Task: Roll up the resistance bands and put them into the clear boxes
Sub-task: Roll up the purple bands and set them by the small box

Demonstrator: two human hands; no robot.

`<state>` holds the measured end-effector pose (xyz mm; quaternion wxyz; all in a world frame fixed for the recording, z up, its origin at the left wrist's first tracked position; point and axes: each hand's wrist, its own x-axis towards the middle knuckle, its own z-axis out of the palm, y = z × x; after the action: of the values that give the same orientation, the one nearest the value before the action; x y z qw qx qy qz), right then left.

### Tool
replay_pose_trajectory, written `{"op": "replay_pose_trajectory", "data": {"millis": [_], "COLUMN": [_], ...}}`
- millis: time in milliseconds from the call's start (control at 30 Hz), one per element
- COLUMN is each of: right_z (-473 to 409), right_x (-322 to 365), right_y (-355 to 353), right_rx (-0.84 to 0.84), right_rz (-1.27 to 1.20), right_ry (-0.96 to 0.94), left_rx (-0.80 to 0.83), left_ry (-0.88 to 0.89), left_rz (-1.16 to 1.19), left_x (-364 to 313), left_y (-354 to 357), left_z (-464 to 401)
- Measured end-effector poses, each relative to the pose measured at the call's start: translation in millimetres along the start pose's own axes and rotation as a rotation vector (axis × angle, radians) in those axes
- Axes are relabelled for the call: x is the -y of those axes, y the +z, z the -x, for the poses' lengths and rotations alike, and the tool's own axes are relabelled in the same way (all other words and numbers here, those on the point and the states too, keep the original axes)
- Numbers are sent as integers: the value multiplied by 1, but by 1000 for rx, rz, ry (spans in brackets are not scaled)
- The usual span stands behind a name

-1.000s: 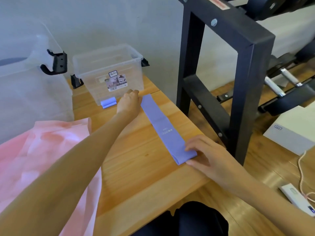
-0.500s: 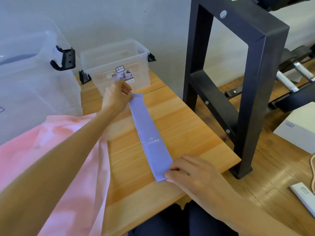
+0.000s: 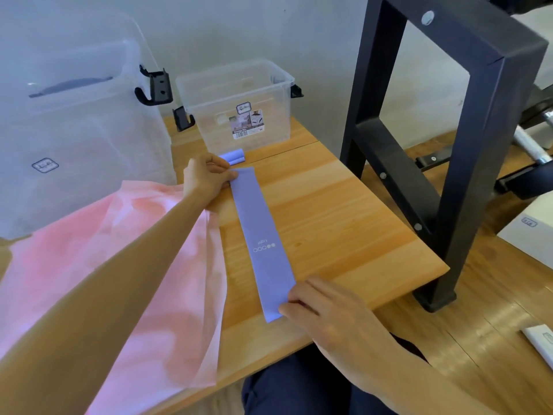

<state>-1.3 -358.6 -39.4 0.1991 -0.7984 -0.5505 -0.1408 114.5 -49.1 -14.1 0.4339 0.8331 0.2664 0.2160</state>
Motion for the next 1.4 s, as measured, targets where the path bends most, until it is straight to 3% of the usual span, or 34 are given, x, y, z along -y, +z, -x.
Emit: {"op": "replay_pose_trajectory", "data": {"millis": [300, 467, 567, 667, 967, 1233, 1400], "right_z": [-5, 0, -1, -4, -1, -2, -12], "right_x": [-4, -5, -5, -3, -9, -15, -15], "right_y": [4, 6, 8, 7, 10, 1, -10], "right_rx": [70, 50, 32, -11, -18, 2, 132], "right_rz": [-59, -149, -173, -209, -327, -392, -461], "right_ry": [16, 43, 70, 61, 170, 260, 431], "left_rx": [14, 263, 378, 320, 132, 156, 172], "left_ry": [205, 436, 414, 412, 412, 315, 233], "left_rz": [-224, -192, -234, -326, -305, -215, -215], "left_x": [-8, -31, -15, 6, 15, 9, 4], "left_y": [-12, -47, -53, -44, -27, -29, -28], "left_z": [17, 123, 213, 255, 265, 270, 267]}}
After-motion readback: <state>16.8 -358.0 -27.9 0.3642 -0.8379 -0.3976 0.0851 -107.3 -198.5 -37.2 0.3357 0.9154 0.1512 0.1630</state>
